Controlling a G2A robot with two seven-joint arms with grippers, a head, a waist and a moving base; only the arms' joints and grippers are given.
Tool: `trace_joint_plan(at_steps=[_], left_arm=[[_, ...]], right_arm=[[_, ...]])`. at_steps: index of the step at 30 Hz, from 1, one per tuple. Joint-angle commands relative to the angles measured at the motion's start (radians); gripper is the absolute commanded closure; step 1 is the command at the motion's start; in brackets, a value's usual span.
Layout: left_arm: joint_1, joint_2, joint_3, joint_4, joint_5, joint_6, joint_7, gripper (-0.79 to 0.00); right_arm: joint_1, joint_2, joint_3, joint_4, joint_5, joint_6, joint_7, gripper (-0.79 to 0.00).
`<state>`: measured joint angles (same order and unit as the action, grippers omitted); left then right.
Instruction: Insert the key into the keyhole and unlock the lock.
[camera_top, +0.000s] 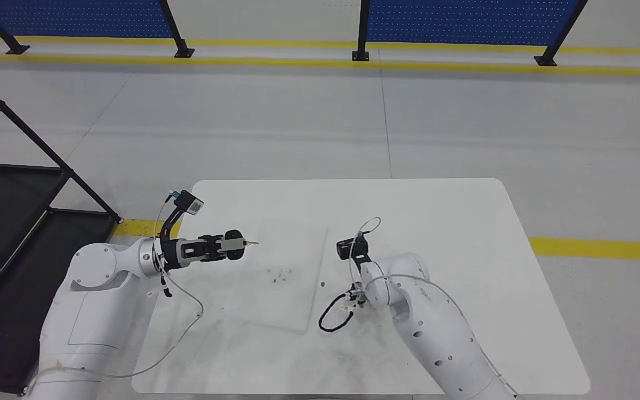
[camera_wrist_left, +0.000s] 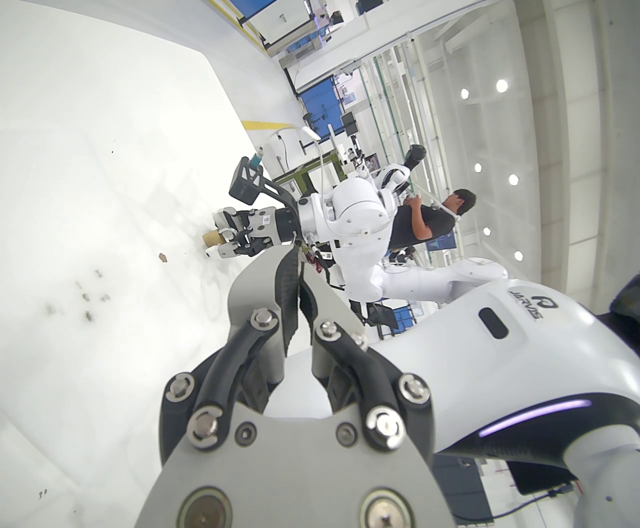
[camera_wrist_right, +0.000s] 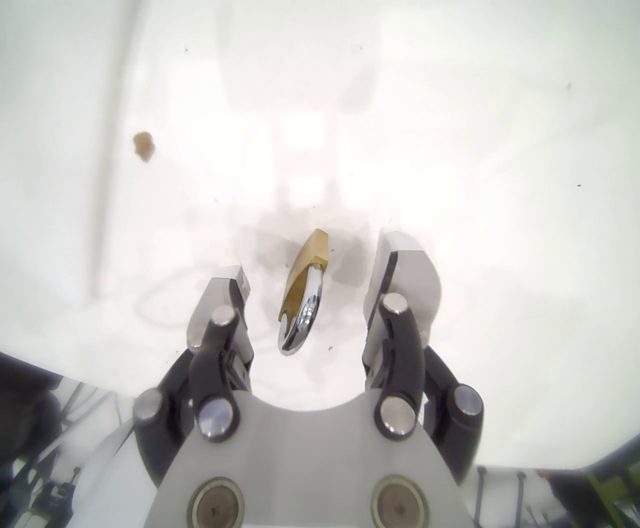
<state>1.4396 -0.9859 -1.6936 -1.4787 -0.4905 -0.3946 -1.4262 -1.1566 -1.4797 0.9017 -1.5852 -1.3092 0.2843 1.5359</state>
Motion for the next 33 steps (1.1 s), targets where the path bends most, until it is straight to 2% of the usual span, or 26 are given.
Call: trace_joint_plan(at_steps=[1,12,17,33], left_arm=[[0.0,0.0,0.0,0.0,0.0,0.0,0.0,0.0],[0.0,0.0,0.0,0.0,0.0,0.0,0.0,0.0],[0.0,0.0,0.0,0.0,0.0,0.0,0.0,0.0],[0.0,0.0,0.0,0.0,0.0,0.0,0.0,0.0]], right_arm=[[0.002,-0.003,-0.002,0.005,0.001,0.0,0.0,-0.357],[0.014,-0.014,-0.004,0.047,0.002,0.0,0.0,-0.292],[0.011,-0.015,-0.004,0.051,-0.006,0.0,0.0,-0.286],[-0.036,-0.006,0.028,-0.01,-0.031,0.0,0.0,-0.234]])
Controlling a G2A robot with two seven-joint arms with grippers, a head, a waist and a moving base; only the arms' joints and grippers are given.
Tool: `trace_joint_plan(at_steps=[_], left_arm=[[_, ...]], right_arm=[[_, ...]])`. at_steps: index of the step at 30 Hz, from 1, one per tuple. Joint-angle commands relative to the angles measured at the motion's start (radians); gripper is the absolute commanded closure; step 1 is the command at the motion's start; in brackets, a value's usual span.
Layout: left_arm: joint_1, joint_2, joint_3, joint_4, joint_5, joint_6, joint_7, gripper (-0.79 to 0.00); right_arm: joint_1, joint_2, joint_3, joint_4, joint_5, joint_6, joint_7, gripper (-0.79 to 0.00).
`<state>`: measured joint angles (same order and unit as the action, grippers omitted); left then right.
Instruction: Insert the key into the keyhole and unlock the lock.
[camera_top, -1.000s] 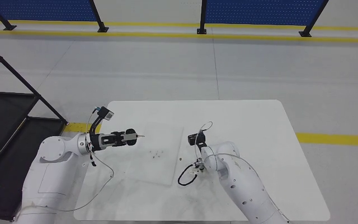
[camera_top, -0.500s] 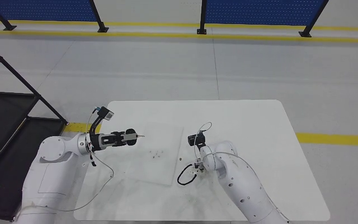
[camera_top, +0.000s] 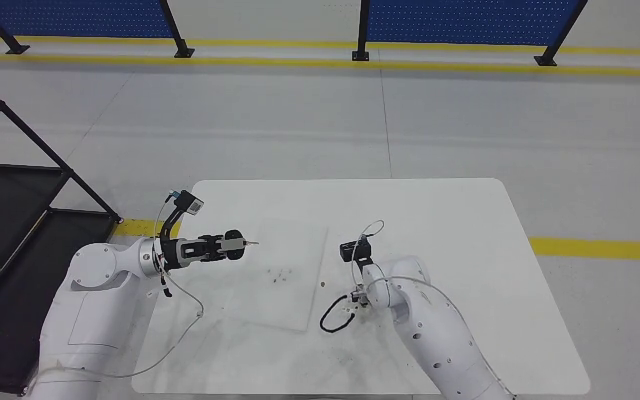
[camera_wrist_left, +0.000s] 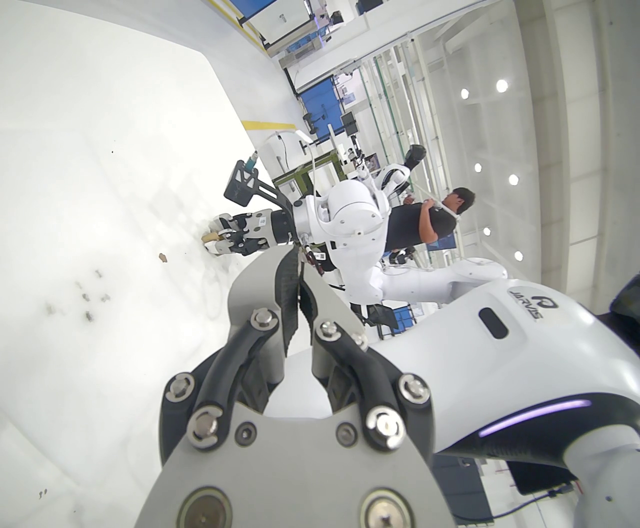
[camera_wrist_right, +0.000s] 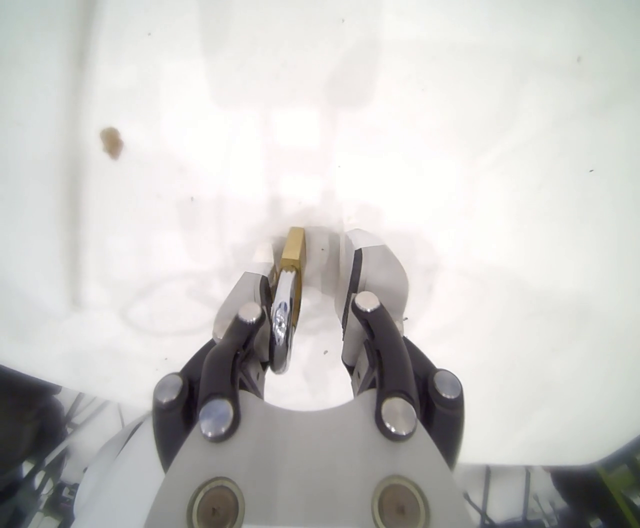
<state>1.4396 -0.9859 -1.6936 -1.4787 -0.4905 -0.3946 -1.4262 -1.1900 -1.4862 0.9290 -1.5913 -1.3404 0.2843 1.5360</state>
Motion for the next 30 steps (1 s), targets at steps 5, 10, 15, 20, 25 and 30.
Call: trace_joint_plan(at_steps=[5,10,15,20,25,30], left_arm=[[0.0,0.0,0.0,0.0,0.0,0.0,0.0,0.0],[0.0,0.0,0.0,0.0,0.0,0.0,0.0,0.0],[0.0,0.0,0.0,0.0,0.0,0.0,0.0,0.0],[0.0,0.0,0.0,0.0,0.0,0.0,0.0,0.0],[0.0,0.0,0.0,0.0,0.0,0.0,0.0,0.0],[0.0,0.0,0.0,0.0,0.0,0.0,0.0,0.0]], right_arm=[[-0.009,0.003,-0.001,-0.009,0.001,0.0,0.0,0.0],[-0.006,0.005,0.0,-0.004,0.01,0.0,0.0,0.0],[-0.013,0.005,0.054,-0.054,0.129,0.0,0.0,0.0],[-0.024,0.012,0.193,-0.1,0.319,0.001,-0.001,0.0],[-0.043,0.013,0.33,-0.088,0.632,-0.024,-0.044,0.0],[-0.036,0.014,0.427,0.036,0.965,-0.159,-0.122,0.0]])
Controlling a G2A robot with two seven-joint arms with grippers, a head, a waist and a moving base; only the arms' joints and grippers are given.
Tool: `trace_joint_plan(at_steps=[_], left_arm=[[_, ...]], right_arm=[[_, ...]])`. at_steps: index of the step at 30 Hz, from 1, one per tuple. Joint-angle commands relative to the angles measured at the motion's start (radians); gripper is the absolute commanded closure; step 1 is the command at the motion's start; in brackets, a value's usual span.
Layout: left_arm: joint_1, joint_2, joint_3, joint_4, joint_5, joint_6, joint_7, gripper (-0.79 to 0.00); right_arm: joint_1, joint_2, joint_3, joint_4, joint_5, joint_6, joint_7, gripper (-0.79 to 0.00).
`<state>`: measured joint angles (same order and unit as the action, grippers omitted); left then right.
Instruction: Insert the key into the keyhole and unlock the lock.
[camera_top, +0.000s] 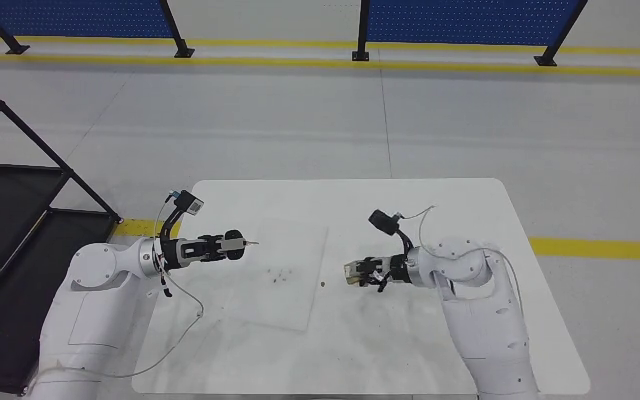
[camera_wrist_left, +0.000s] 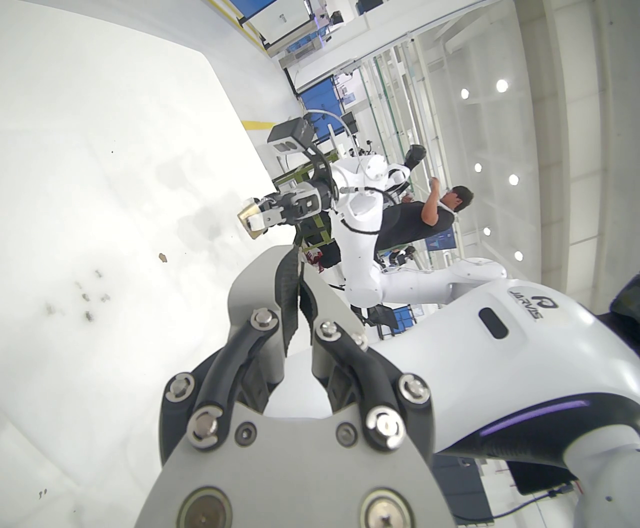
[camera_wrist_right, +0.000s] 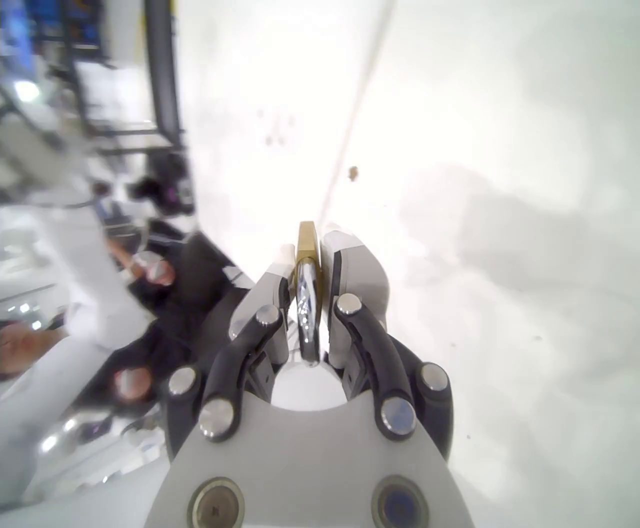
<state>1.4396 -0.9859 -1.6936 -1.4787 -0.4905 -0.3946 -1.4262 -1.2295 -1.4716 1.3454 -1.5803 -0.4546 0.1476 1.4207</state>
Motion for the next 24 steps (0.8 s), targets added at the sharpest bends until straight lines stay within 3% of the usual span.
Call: trace_joint_plan(at_steps=[1,10,16,24], left_arm=[[0.0,0.0,0.0,0.0,0.0,0.0,0.0,0.0],[0.0,0.0,0.0,0.0,0.0,0.0,0.0,0.0],[0.0,0.0,0.0,0.0,0.0,0.0,0.0,0.0],[0.0,0.0,0.0,0.0,0.0,0.0,0.0,0.0]], right_arm=[[0.011,0.0,0.021,0.053,0.129,-0.049,-0.018,0.0],[0.042,-0.005,0.053,0.269,0.541,-0.273,-0.11,0.0],[0.035,-0.004,0.045,0.332,0.659,-0.377,-0.164,0.0],[0.043,-0.002,0.042,0.357,0.67,-0.386,-0.149,0.0]])
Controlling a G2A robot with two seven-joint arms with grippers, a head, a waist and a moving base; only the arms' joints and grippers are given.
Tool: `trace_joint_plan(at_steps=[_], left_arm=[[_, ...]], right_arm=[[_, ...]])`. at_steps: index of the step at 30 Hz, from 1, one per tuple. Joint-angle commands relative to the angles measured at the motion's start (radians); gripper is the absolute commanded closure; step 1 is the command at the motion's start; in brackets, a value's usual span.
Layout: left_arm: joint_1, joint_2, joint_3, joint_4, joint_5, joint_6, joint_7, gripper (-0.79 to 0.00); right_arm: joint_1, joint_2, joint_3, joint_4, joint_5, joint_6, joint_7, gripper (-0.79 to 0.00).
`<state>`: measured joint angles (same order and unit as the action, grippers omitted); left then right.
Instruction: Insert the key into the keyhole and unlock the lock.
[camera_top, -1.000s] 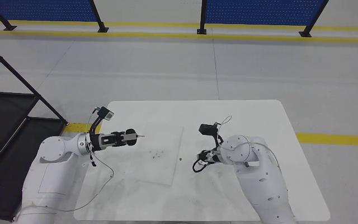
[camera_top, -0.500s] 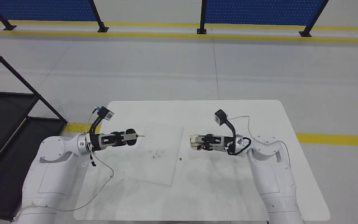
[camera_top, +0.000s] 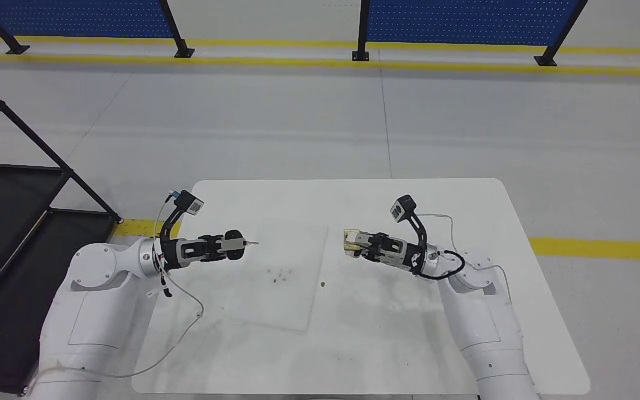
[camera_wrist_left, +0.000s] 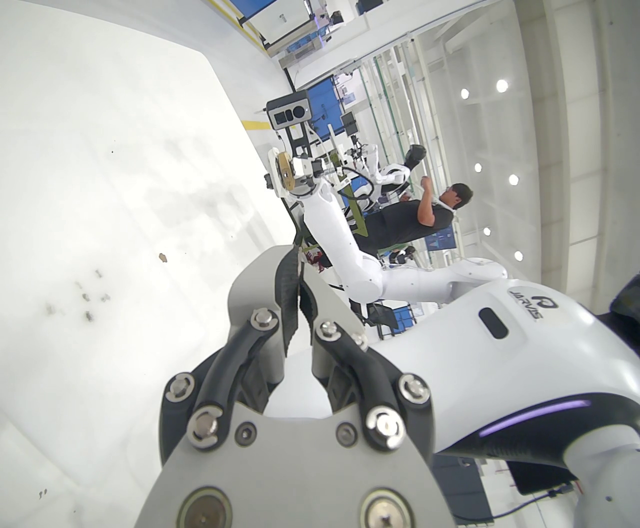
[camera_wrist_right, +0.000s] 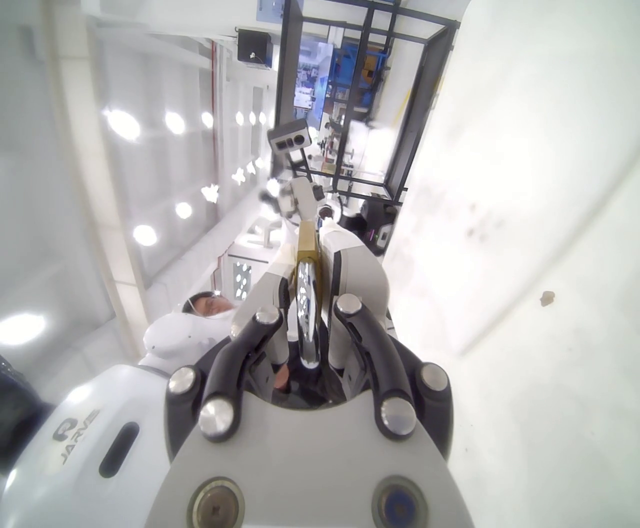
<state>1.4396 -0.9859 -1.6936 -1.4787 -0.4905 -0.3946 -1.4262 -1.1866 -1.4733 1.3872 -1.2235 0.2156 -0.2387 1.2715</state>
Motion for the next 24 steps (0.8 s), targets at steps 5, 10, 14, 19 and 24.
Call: trace_joint_plan(at_steps=[5,10,14,19,24], left_arm=[[0.0,0.0,0.0,0.0,0.0,0.0,0.0,0.0],[0.0,0.0,0.0,0.0,0.0,0.0,0.0,0.0],[0.015,-0.01,0.046,-0.024,-0.029,-0.012,0.087,0.0],[0.007,-0.027,0.14,-0.014,0.033,-0.08,0.22,0.0],[-0.034,-0.036,0.225,0.014,0.086,-0.09,0.246,0.0]], right_arm=[[0.0,0.0,0.0,0.0,0.0,0.0,0.0,0.0],[0.0,0.0,0.0,0.0,0.0,0.0,0.0,0.0],[-0.016,-0.001,-0.01,-0.012,0.019,-0.013,-0.057,0.0],[-0.039,0.0,-0.039,-0.023,-0.019,-0.058,-0.176,0.0],[-0.061,0.004,-0.066,-0.055,-0.044,-0.082,-0.227,0.0]])
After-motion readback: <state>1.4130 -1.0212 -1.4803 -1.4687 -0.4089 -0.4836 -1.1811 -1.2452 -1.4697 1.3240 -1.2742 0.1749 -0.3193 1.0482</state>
